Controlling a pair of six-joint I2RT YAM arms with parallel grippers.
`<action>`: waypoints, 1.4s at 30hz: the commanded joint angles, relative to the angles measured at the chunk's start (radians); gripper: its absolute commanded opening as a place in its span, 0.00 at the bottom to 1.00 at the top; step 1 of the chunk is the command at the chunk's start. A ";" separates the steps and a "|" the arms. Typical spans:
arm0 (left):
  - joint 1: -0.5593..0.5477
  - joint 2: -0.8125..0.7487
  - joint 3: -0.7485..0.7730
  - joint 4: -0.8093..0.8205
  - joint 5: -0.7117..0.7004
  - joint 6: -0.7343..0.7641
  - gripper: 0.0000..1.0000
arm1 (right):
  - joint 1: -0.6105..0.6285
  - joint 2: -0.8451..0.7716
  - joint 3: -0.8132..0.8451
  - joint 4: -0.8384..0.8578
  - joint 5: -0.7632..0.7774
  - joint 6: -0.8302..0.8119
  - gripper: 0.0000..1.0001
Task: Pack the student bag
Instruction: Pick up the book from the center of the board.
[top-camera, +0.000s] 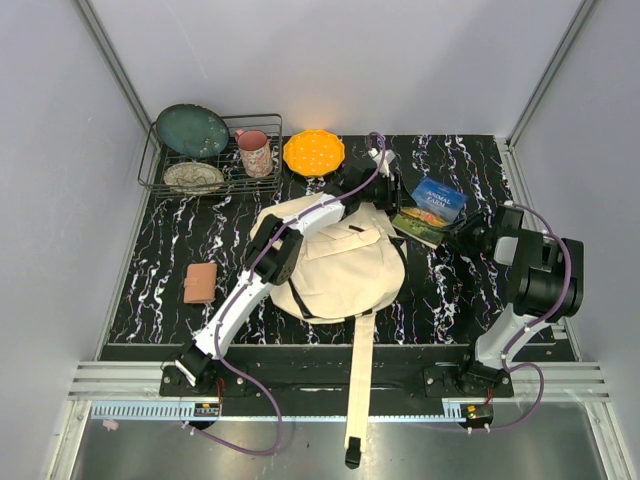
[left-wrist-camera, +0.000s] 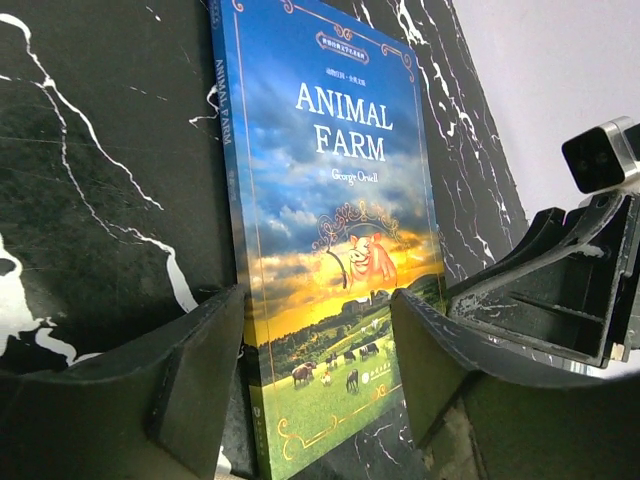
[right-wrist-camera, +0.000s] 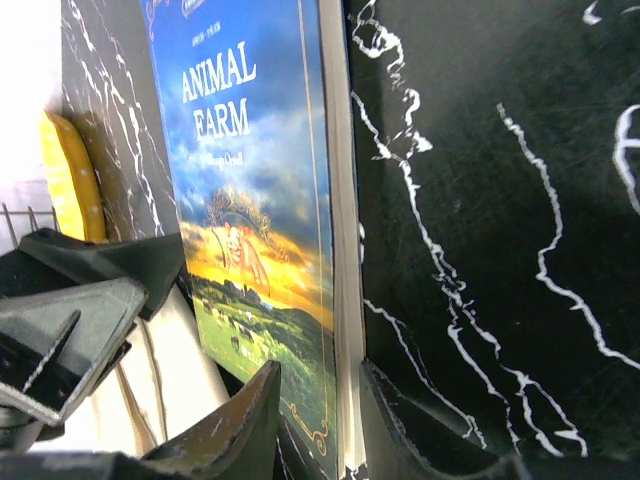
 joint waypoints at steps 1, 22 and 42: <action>-0.030 0.043 0.048 -0.034 0.113 -0.010 0.62 | 0.055 -0.002 0.073 -0.039 -0.023 -0.047 0.41; -0.029 0.040 0.038 0.004 0.176 0.000 0.50 | 0.102 -0.089 0.126 -0.185 0.078 -0.119 0.34; -0.032 0.072 0.055 0.087 0.340 -0.043 0.41 | 0.102 -0.031 -0.010 0.209 -0.040 0.060 0.61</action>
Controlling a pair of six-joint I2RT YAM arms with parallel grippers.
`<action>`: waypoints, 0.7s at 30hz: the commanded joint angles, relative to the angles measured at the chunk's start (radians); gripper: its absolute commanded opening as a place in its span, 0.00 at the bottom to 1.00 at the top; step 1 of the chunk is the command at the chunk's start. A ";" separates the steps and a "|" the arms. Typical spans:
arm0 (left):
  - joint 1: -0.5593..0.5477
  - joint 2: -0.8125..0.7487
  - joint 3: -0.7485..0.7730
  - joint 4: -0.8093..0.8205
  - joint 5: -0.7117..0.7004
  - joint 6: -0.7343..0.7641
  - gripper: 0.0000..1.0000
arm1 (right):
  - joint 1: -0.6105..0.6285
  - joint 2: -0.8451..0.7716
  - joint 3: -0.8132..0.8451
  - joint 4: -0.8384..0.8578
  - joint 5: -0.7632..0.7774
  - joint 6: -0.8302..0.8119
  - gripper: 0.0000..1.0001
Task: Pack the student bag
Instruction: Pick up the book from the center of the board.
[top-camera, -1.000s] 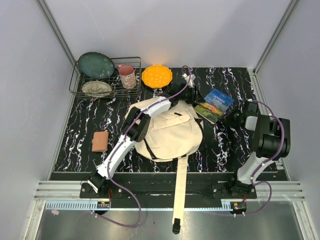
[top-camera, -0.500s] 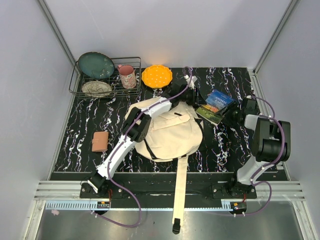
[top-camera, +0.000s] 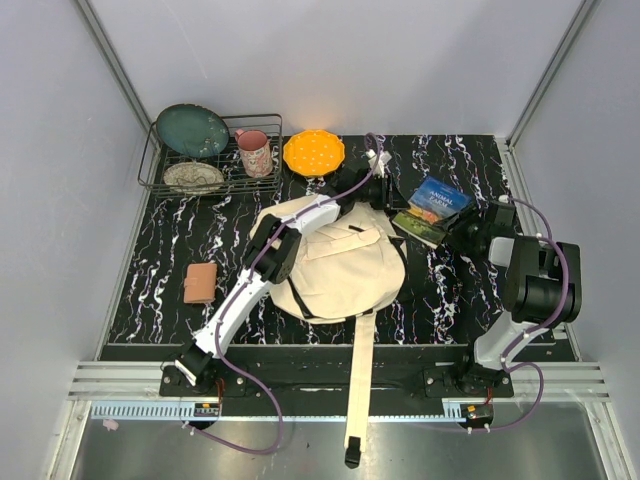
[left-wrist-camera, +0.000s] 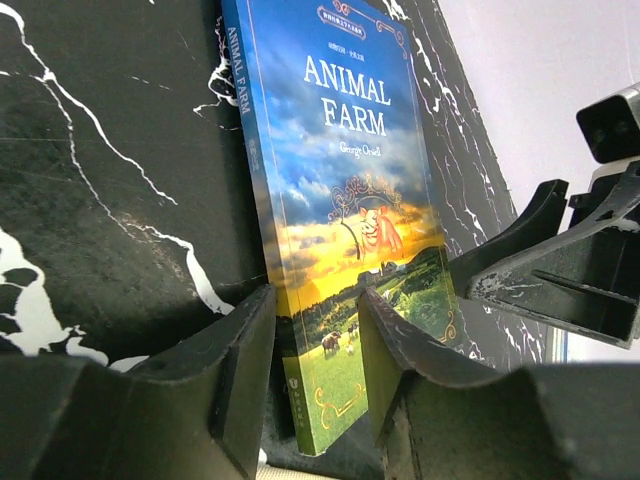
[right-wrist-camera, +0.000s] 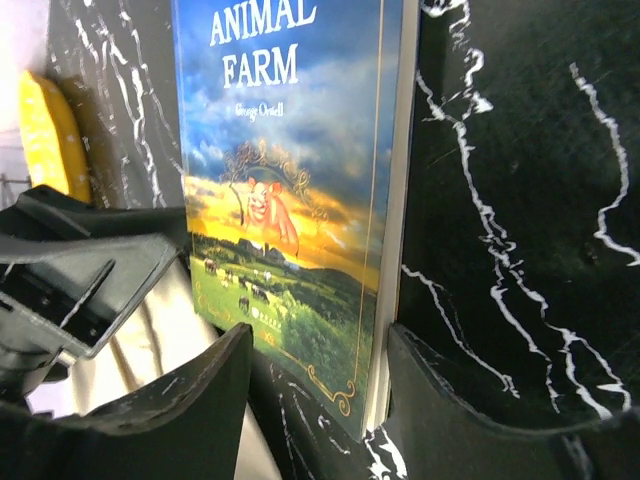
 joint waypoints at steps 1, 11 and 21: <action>-0.064 0.013 0.018 0.042 0.205 -0.035 0.39 | 0.029 0.030 -0.012 0.246 -0.175 0.104 0.60; -0.090 -0.010 -0.045 0.033 0.229 0.022 0.36 | 0.029 0.017 -0.023 0.309 -0.242 0.137 0.42; -0.078 -0.113 -0.169 0.118 0.190 -0.006 0.30 | 0.029 0.018 0.001 0.148 -0.166 0.070 0.10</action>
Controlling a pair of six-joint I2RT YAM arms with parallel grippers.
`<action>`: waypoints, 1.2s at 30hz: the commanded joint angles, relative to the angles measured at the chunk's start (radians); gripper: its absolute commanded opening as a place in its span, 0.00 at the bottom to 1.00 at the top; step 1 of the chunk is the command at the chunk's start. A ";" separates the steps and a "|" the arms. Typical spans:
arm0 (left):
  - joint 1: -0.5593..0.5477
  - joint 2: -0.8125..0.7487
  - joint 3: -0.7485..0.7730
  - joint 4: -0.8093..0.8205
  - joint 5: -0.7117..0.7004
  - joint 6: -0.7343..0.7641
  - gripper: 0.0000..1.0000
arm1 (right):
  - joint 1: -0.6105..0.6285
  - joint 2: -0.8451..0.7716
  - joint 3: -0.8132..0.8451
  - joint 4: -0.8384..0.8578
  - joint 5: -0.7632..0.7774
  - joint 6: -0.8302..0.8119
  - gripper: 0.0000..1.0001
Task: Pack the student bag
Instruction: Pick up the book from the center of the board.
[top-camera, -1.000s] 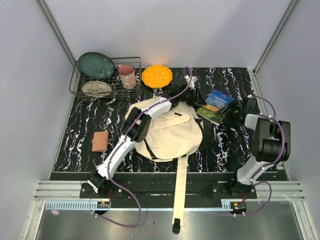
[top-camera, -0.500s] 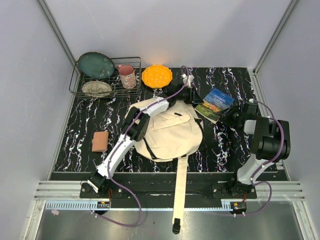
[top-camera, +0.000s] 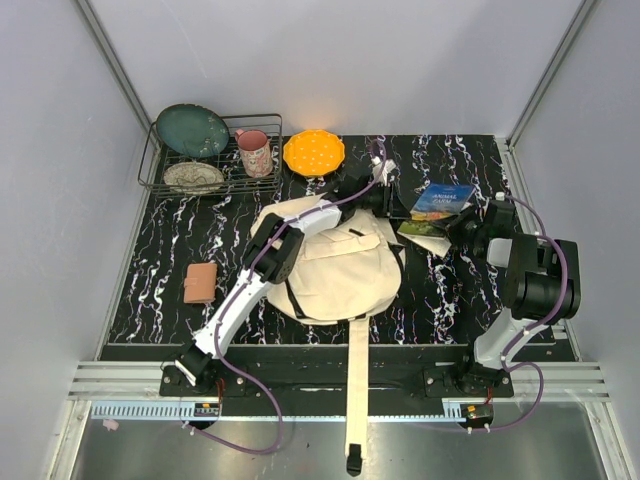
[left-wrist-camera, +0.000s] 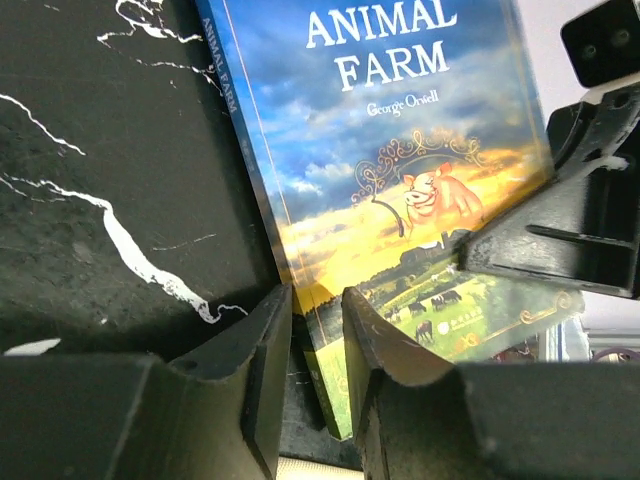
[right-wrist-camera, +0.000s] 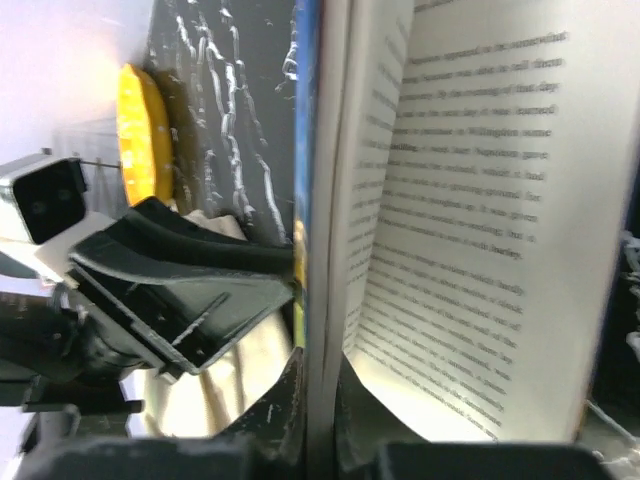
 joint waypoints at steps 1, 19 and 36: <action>-0.064 -0.099 -0.101 0.041 0.100 -0.044 0.31 | 0.026 -0.015 0.028 -0.055 -0.002 -0.031 0.00; -0.009 -0.816 -0.684 0.238 -0.157 0.059 0.99 | 0.003 -0.578 0.117 -0.425 -0.153 -0.167 0.00; 0.033 -1.068 -0.990 0.460 -0.223 -0.059 0.99 | 0.132 -0.770 0.156 -0.218 -0.586 -0.060 0.00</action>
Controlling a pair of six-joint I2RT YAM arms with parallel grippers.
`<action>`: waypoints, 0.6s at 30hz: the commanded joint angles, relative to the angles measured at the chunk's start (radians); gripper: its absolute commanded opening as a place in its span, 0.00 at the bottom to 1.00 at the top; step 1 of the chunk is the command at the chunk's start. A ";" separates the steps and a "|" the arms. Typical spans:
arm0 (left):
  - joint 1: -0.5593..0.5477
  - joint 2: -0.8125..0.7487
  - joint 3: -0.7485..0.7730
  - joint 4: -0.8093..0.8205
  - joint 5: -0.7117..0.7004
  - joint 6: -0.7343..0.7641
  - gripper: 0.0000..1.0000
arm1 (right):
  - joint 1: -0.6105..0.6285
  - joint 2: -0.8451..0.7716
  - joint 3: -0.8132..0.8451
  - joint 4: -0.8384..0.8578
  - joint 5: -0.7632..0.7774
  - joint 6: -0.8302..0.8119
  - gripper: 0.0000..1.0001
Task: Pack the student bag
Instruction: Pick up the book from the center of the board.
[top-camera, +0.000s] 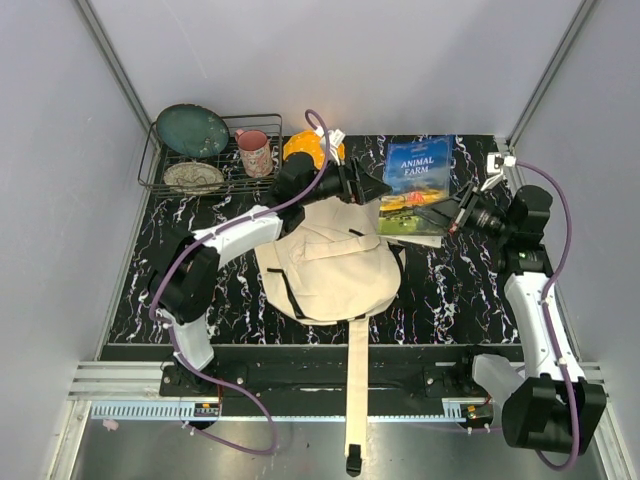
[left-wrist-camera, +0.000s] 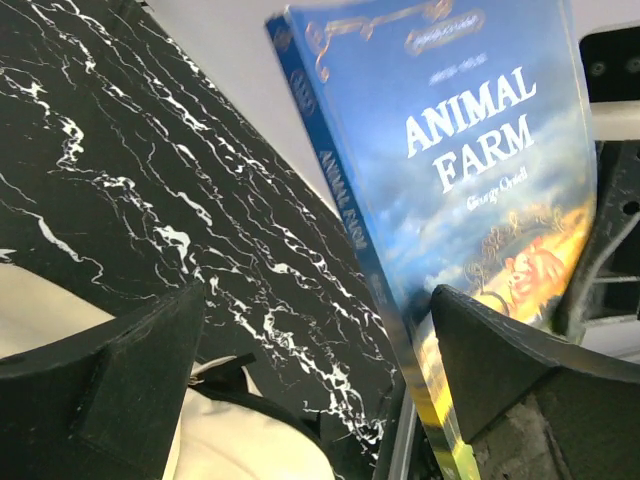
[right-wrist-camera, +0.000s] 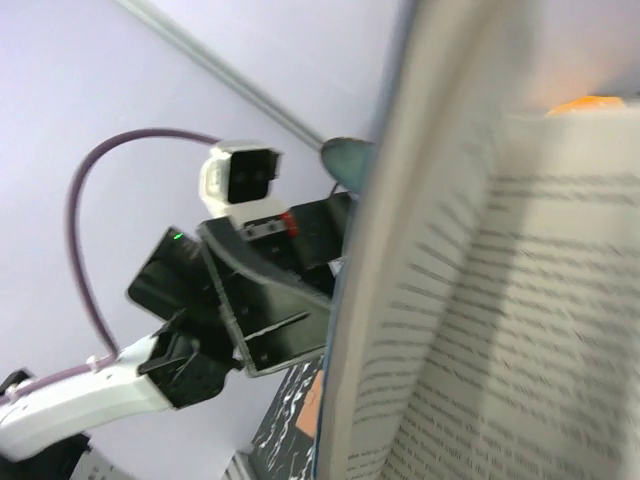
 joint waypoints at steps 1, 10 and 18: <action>0.005 -0.077 0.001 0.108 -0.030 -0.025 0.99 | 0.062 -0.042 0.043 0.191 -0.128 0.048 0.00; 0.020 -0.083 -0.067 0.357 0.059 -0.170 0.99 | 0.098 -0.031 -0.003 0.234 -0.148 0.048 0.00; 0.025 -0.050 -0.045 0.480 0.159 -0.270 0.67 | 0.111 0.032 -0.033 0.274 -0.203 0.035 0.00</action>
